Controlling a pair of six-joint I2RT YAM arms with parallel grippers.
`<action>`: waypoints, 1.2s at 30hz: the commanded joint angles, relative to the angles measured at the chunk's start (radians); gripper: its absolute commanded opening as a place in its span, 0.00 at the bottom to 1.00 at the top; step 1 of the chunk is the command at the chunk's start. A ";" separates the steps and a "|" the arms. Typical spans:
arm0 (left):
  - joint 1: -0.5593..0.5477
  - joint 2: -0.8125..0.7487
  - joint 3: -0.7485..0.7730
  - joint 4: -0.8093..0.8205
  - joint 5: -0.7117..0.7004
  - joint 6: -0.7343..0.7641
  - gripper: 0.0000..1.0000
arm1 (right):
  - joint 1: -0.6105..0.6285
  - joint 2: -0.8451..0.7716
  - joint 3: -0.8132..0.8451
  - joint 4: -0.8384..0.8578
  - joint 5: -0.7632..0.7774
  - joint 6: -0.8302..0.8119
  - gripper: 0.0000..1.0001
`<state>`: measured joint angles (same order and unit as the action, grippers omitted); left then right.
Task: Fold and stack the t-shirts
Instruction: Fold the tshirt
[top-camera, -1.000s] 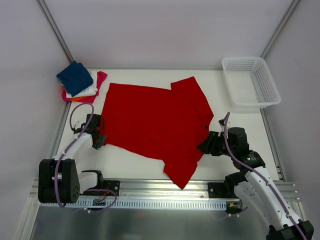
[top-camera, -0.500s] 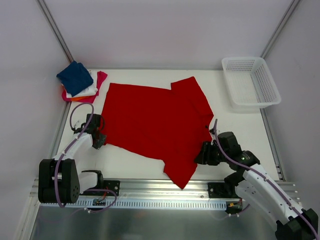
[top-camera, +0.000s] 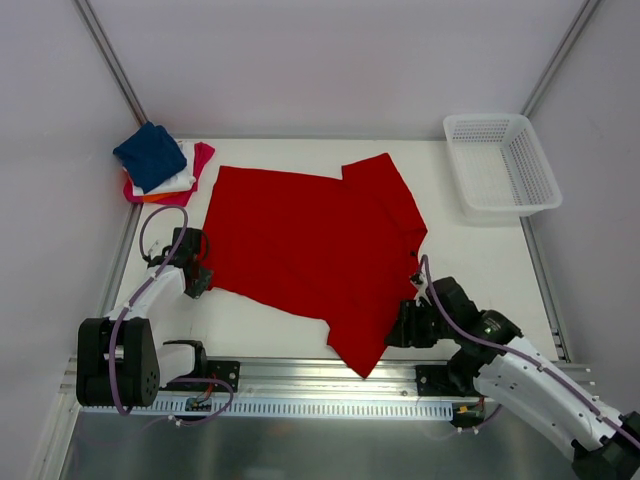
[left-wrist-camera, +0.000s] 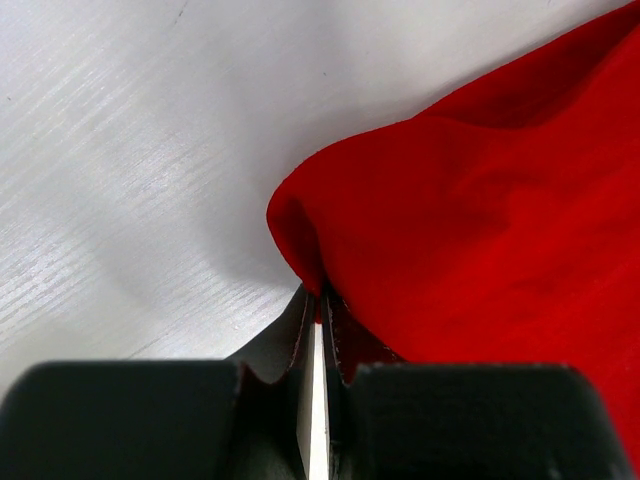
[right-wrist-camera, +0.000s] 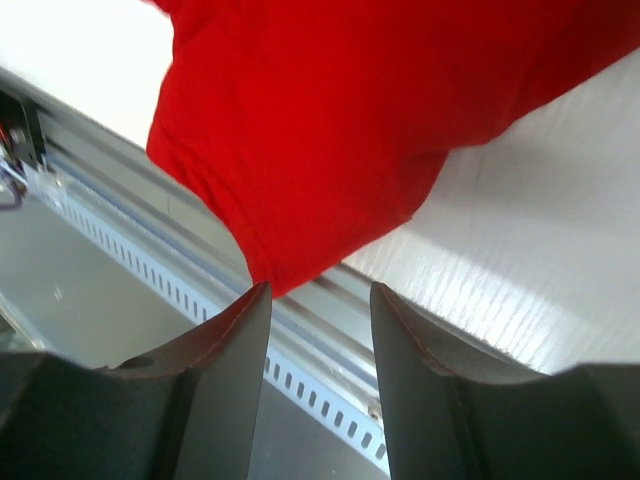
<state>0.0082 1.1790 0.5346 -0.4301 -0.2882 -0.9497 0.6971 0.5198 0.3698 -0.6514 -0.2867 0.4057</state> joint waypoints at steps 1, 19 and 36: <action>0.004 -0.010 0.005 0.005 0.011 0.008 0.00 | 0.082 0.009 0.004 -0.044 0.038 0.062 0.47; 0.004 -0.013 0.007 0.005 0.017 0.015 0.00 | 0.444 0.267 0.029 0.206 0.222 0.190 0.47; 0.004 -0.013 0.004 0.007 0.020 0.017 0.00 | 0.550 0.373 0.017 0.346 0.322 0.202 0.46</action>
<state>0.0082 1.1778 0.5346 -0.4274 -0.2874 -0.9489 1.2129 0.8867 0.3702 -0.3447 -0.0120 0.5762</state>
